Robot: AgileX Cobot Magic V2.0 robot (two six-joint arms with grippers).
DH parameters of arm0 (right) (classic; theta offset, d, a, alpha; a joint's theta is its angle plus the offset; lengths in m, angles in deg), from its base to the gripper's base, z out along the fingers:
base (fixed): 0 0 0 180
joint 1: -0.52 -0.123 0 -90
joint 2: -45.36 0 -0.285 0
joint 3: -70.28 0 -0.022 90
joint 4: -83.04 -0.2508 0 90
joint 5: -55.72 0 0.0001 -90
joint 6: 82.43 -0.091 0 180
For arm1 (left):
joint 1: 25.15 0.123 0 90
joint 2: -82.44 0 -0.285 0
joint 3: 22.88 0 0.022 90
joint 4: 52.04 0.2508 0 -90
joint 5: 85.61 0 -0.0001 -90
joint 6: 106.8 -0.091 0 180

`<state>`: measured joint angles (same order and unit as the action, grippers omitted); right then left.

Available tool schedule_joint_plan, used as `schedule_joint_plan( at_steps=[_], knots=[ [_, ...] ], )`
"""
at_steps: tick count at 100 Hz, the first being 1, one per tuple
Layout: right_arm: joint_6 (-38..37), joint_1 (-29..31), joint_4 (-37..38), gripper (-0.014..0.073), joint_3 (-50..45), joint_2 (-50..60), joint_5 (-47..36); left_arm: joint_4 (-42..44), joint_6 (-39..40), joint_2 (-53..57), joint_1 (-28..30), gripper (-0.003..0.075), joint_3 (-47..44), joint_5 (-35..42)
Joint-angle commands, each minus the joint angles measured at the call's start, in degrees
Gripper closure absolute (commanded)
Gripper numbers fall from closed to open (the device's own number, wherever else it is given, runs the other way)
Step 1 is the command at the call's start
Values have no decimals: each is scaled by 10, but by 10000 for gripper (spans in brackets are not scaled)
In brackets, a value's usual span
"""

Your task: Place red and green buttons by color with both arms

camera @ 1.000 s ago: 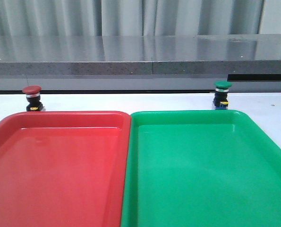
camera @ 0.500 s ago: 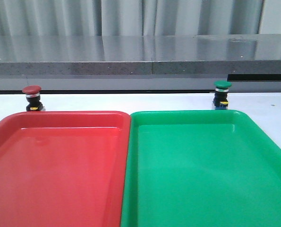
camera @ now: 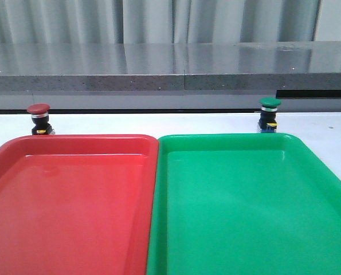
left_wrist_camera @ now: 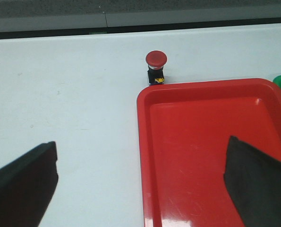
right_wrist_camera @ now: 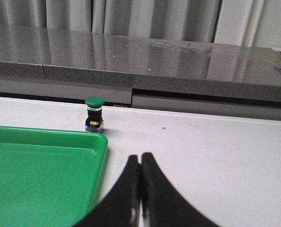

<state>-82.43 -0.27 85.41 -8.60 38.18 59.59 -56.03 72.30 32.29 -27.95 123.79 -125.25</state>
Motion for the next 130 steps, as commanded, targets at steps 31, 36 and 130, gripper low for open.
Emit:
schedule_joint_plan(
  at_steps=[31, 36, 130],
  knots=[
    [8, 3, 0, 661, 9, 9, -50, -38, -1, -44, -5, 82, 50, 58],
    [8, 3, 0, 661, 9, 9, -50, -38, -1, -74, -5, 81, 65, 53],
    [8, 3, 0, 661, 9, 9, -50, -31, -1, -573, -56, 134, 398, 86]
  ],
)
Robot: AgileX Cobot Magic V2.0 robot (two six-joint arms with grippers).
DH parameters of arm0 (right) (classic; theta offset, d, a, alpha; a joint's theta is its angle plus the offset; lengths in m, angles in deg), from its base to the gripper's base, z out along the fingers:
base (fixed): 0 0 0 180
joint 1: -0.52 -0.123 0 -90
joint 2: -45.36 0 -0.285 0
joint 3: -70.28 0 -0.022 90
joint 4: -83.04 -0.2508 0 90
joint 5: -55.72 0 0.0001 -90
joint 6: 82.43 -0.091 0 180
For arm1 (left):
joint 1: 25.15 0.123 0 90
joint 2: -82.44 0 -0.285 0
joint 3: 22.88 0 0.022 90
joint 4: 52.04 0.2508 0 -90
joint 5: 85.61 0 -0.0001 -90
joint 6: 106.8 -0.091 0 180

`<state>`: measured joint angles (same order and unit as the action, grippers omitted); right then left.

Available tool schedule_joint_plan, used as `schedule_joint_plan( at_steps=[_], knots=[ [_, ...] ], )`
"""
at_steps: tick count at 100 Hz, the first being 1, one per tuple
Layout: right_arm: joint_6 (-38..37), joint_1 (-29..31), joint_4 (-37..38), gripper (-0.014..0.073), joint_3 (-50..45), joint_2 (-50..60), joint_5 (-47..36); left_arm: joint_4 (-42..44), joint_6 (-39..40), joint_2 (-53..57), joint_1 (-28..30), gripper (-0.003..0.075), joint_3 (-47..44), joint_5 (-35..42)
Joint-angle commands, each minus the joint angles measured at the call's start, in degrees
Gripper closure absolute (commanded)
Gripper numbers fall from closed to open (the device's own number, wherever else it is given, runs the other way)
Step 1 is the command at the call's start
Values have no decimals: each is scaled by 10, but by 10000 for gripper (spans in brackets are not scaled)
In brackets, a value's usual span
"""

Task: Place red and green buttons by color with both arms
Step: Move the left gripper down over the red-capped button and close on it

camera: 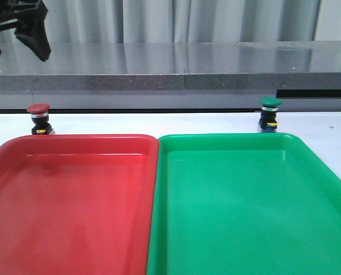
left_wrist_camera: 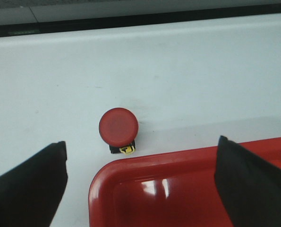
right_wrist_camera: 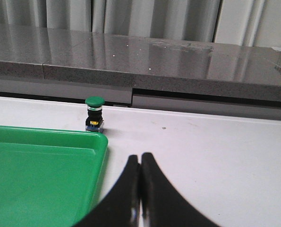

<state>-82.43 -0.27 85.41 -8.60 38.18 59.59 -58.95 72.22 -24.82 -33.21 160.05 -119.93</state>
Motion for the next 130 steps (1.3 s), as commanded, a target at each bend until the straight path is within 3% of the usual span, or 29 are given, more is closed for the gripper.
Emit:
schedule_joint_plan(
  at_steps=[1, 41, 85, 130],
  knots=[
    [8, 3, 0, 661, 9, 9, -50, -1, 0, -5, -3, 134, 38, 33],
    [8, 3, 0, 661, 9, 9, -50, 6, 23, -111, -1, 134, 80, 56],
    [8, 3, 0, 661, 9, 9, -50, 8, 26, -142, 3, 134, 80, 100],
    [8, 3, 0, 661, 9, 9, -50, 8, 26, -153, 3, 137, 80, 96]
  ],
)
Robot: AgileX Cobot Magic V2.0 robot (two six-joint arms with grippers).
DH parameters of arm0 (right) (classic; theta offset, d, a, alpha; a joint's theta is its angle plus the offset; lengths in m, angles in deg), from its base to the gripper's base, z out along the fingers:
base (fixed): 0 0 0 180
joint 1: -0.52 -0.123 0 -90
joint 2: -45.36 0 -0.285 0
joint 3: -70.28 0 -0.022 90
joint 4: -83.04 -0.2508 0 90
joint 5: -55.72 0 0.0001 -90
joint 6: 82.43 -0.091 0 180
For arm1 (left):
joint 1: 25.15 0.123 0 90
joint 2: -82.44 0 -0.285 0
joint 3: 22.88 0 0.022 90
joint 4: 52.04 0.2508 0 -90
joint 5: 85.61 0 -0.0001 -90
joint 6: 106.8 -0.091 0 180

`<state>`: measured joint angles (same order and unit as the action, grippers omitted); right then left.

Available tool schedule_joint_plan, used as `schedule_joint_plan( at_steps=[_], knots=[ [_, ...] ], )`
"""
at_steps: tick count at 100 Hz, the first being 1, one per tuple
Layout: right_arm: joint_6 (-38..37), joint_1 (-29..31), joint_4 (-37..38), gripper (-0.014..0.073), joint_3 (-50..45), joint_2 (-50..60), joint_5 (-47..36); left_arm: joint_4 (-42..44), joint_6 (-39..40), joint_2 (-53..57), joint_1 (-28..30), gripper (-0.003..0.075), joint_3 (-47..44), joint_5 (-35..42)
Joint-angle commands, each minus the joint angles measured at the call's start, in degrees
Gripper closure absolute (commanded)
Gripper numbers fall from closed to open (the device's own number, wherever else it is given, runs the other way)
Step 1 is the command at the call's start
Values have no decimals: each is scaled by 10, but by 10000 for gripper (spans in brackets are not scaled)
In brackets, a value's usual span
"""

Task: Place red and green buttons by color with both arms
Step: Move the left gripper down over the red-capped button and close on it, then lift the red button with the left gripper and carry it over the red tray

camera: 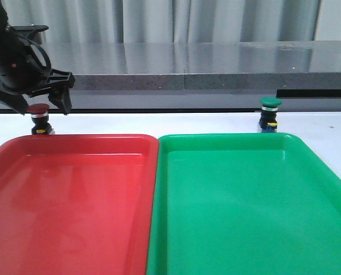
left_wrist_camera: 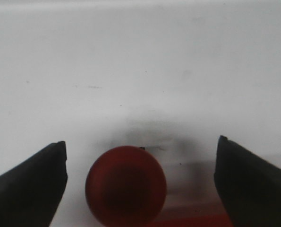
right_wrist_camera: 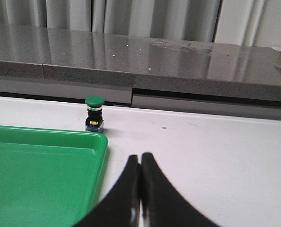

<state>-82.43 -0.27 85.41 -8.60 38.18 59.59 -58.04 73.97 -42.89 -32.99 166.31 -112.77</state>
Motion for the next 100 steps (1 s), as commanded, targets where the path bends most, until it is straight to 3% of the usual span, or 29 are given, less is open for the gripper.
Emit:
schedule_joint_plan(
  at_steps=[1, 17, 43, 55, 100],
  knots=[
    [8, 3, 0, 661, 9, 9, -50, -1, 8, 26, 1, 139, 18, 25],
    [8, 3, 0, 661, 9, 9, -50, -1, 8, 24, 1, 221, 18, 25],
    [8, 3, 0, 661, 9, 9, -50, 2, 8, 24, 1, 501, 18, 30],
    [8, 3, 0, 661, 9, 9, -50, 2, 8, 24, 1, 588, 18, 30],
    [8, 3, 0, 661, 9, 9, -50, -30, 8, 65, 0, 605, 84, -56]
  ],
)
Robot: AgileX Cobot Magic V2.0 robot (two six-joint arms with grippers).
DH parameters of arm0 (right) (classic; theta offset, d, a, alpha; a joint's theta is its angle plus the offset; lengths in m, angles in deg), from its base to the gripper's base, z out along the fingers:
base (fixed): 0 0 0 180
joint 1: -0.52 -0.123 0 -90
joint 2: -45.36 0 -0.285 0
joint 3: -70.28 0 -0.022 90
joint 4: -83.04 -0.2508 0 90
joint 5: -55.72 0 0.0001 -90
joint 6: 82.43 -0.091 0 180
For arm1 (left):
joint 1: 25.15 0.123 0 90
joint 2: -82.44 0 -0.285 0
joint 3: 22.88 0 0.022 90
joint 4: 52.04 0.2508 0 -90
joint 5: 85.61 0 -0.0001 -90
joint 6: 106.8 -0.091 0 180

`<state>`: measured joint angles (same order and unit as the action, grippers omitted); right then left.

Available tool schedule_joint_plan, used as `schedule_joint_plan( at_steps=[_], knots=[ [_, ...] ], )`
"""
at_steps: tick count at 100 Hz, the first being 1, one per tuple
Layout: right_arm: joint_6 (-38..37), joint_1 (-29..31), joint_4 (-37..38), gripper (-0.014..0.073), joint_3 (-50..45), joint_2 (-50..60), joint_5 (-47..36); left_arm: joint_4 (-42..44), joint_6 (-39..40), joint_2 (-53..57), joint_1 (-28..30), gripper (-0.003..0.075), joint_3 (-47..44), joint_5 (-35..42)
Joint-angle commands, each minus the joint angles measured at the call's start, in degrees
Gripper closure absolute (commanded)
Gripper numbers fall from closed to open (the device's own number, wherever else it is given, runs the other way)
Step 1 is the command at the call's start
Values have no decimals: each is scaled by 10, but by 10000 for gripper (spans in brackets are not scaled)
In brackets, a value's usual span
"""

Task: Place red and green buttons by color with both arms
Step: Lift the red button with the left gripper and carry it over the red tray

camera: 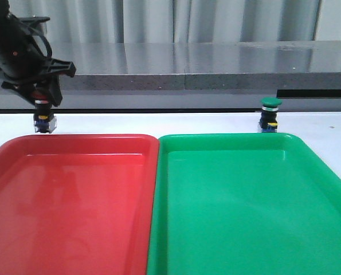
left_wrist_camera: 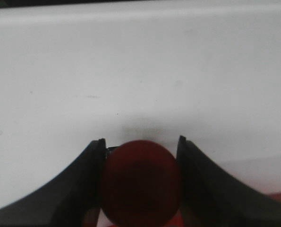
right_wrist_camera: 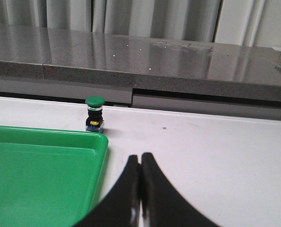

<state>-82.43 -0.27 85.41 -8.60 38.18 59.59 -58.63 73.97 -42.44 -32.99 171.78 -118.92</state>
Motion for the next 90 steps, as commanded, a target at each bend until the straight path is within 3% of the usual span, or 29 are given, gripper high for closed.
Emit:
schedule_joint_plan(
  at_steps=[1, 33, 90],
  knots=[
    [8, 3, 0, 661, 9, 9, -50, -26, 8, 62, 0, 605, 30, 6],
    [8, 3, 0, 661, 9, 9, -50, -64, 8, 121, -13, 605, 3, -20],
    [8, 3, 0, 661, 9, 9, -50, -108, 14, 256, -86, 605, -261, 128]
  ],
)
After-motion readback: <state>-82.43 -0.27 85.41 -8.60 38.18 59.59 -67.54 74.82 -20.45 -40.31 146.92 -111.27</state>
